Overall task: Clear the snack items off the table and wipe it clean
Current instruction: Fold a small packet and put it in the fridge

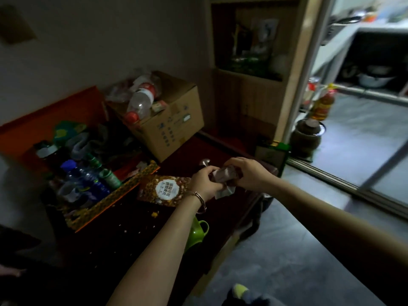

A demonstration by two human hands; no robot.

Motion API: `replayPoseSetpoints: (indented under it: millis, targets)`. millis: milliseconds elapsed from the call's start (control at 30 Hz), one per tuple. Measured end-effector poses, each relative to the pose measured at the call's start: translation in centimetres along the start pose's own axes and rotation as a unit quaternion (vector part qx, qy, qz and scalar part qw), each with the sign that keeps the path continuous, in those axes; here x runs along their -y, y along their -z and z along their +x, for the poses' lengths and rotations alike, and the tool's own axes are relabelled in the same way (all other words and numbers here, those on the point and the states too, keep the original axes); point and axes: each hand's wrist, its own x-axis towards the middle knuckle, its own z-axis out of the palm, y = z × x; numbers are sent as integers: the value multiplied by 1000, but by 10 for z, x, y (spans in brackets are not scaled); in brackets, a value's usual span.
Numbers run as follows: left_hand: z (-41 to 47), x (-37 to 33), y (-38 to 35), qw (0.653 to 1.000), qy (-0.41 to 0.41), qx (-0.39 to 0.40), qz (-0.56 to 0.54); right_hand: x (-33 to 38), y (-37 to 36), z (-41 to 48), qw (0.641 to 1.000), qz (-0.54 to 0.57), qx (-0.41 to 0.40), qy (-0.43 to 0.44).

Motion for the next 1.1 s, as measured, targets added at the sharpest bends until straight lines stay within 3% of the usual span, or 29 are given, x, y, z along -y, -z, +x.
replayPoseSetpoints:
  millis: [433,700,1100]
  targets:
    - [-84,-54,-96,969,-140,205,7,-5,1,-209,966,9,-160,-203]
    - [-143,-118,-187,920,-248,300,36,-12,23,-351,910,30,-272,-312]
    - [-315,-176,-319,859,-308,408,17,3,27,-584,840,10,-309,-445]
